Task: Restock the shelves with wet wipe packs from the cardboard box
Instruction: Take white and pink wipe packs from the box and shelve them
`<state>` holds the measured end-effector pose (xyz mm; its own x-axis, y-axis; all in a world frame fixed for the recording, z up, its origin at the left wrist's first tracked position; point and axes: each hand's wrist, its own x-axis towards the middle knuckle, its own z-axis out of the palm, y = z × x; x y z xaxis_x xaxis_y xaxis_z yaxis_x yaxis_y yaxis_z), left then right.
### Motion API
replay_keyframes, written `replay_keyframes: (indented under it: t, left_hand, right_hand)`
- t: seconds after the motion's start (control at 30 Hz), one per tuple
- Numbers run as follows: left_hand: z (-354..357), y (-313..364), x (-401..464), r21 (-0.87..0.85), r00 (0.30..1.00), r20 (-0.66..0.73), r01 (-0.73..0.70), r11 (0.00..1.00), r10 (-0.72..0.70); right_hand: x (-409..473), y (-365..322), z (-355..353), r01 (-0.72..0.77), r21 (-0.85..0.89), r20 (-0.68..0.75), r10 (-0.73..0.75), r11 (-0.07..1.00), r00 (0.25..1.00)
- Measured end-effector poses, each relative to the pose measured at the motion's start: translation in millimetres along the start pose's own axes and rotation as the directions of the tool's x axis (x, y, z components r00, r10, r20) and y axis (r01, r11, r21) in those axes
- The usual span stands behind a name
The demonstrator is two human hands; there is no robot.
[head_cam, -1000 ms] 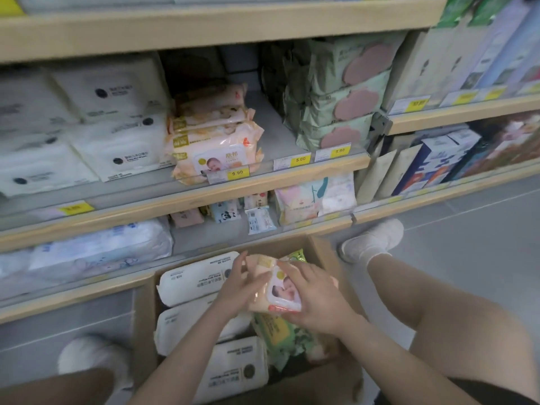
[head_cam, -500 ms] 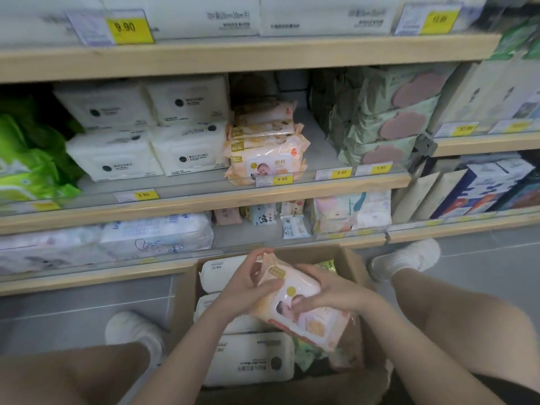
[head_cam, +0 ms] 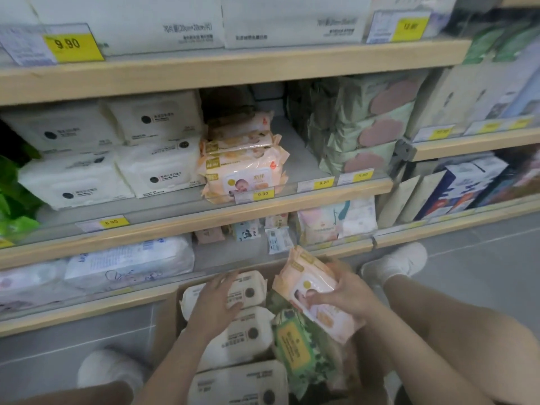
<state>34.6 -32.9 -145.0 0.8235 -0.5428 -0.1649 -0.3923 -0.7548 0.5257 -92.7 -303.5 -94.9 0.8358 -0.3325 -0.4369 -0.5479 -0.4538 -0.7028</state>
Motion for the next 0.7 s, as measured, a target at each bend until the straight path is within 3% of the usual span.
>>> replay_keyframes:
  t: [0.13, 0.27, 0.53, 0.7]
  left_hand:
    - [19.4, -14.3, 21.5, 0.279, 0.986, 0.156, -0.095, 0.956, 0.052]
    - [42.0, -26.9, 18.1, 0.366, 0.984, 0.076, -0.180, 0.913, 0.164]
    - [63.0, -31.4, -51.9, 0.350, 0.965, 0.153, -0.254, 0.902, 0.212]
    - [54.2, -39.8, -67.9, 0.302, 0.972, 0.156, -0.214, 0.929, 0.174]
  right_hand:
    - [7.6, 17.6, 0.6, -0.055, 0.102, -0.073, 0.062, 0.993, 0.995]
    - [23.6, 43.1, 16.2, -0.136, 0.141, -0.072, 0.147, 0.981, 0.987]
    - [30.9, 36.6, 25.7, -0.181, 0.115, -0.042, 0.187, 0.977, 0.982]
    - [20.7, 36.8, 33.1, -0.156, 0.115, -0.067, 0.164, 0.981, 0.984]
